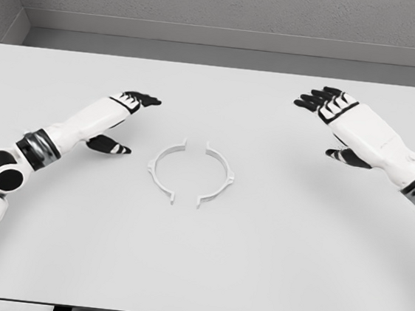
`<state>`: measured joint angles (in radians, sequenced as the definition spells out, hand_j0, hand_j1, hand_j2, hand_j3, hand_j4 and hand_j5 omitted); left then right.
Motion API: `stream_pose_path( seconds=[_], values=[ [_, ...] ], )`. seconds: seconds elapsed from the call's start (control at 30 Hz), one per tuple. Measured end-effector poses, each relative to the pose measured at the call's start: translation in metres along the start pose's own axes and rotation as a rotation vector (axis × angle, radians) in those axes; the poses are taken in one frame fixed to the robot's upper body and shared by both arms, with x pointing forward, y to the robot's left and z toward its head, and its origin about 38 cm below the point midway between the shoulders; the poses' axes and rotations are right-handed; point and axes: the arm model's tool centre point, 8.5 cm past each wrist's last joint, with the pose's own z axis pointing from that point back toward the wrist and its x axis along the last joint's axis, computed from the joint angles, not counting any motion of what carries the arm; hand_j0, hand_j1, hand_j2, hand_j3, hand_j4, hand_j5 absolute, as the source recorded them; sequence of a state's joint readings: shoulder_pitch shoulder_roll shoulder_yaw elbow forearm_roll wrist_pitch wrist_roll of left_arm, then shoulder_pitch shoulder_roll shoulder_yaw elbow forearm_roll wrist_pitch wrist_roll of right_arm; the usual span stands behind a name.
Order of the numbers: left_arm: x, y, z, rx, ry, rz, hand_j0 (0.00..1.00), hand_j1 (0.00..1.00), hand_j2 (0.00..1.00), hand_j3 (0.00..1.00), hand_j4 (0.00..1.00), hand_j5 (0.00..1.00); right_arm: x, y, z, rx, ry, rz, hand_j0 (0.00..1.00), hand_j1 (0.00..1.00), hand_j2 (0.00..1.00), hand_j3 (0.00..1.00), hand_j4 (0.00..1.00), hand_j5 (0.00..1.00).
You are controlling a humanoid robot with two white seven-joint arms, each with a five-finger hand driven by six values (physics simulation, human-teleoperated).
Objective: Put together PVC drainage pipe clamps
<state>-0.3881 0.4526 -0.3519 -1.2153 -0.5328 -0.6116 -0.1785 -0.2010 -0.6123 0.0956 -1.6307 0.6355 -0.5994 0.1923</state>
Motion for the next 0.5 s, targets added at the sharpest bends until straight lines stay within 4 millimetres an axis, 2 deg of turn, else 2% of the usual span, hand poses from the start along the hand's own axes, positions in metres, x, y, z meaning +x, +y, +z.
stream_pose_path(
  seconds=[0.13, 0.23, 0.5],
  values=[
    [0.003, -0.007, -0.005, -0.001, -0.005, 0.02, 1.0, 1.0, 1.0, 1.0, 1.0, 1.0, -0.011, -0.02, 0.024, -0.059, 0.06, 0.03, 1.0, 1.0, 1.0, 1.0, 1.0, 1.0],
    [0.005, -0.008, -0.006, 0.002, -0.011, 0.027, 1.0, 1.0, 1.0, 1.0, 1.0, 1.0, -0.013, -0.026, 0.027, -0.085, 0.074, 0.035, 1.0, 1.0, 1.0, 1.0, 1.0, 1.0],
    [0.013, -0.004, -0.006, 0.008, -0.039, 0.017, 1.0, 1.0, 1.0, 1.0, 1.0, 1.0, -0.009, -0.025, 0.024, -0.112, 0.071, 0.017, 1.0, 1.0, 1.0, 1.0, 1.0, 1.0]
  ],
)
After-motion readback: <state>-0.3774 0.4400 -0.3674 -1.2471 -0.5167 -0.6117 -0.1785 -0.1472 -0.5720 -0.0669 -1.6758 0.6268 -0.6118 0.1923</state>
